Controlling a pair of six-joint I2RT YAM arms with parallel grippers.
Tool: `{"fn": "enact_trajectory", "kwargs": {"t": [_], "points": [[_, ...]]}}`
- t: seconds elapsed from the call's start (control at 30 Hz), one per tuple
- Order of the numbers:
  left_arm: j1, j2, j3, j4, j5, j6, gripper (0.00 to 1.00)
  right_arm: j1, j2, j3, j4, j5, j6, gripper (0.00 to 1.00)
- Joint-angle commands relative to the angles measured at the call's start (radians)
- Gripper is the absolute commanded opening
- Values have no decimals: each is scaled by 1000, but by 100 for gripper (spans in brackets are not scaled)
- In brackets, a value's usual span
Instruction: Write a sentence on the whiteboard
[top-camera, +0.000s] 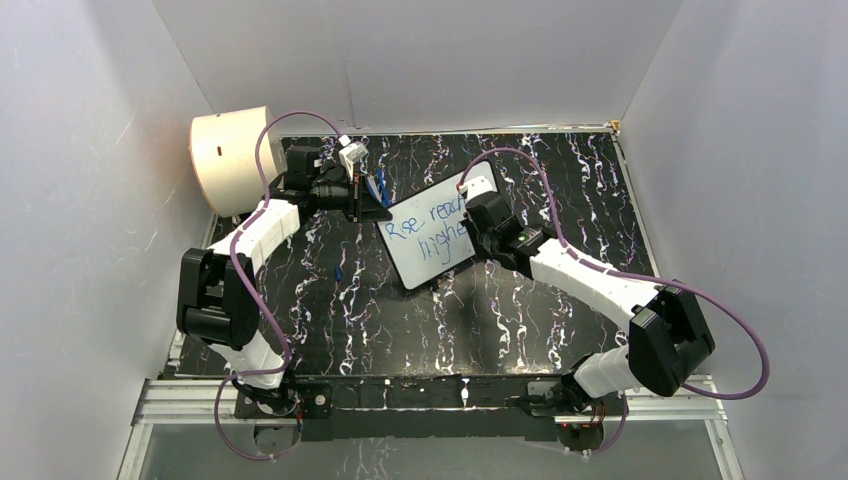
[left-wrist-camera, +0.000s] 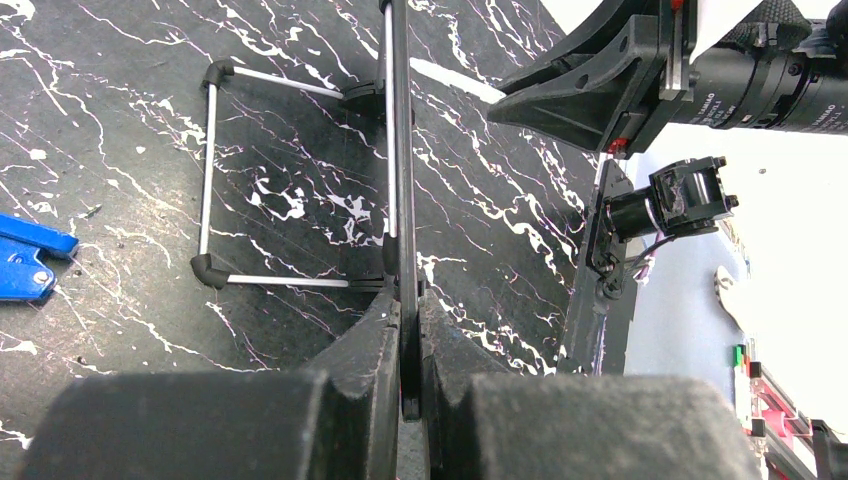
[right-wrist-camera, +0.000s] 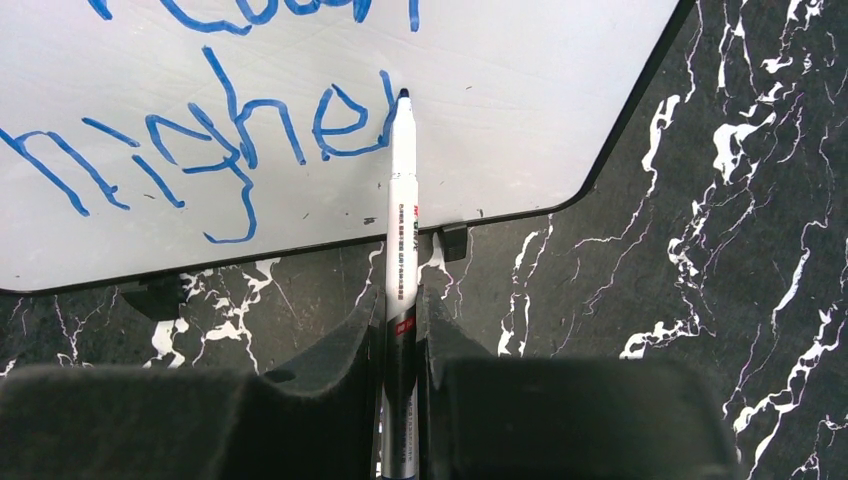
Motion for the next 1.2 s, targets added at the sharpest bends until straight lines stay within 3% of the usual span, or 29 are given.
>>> {"fn": "enact_trajectory", "kwargs": {"t": [0.0, 1.17], "points": [[-18, 4, 19, -53, 23, 29, 0, -10, -8, 60, 87, 16, -22, 0], [-18, 6, 19, -54, 6, 29, 0, -42, -73, -24, -12, 22, 32, 0]]}}
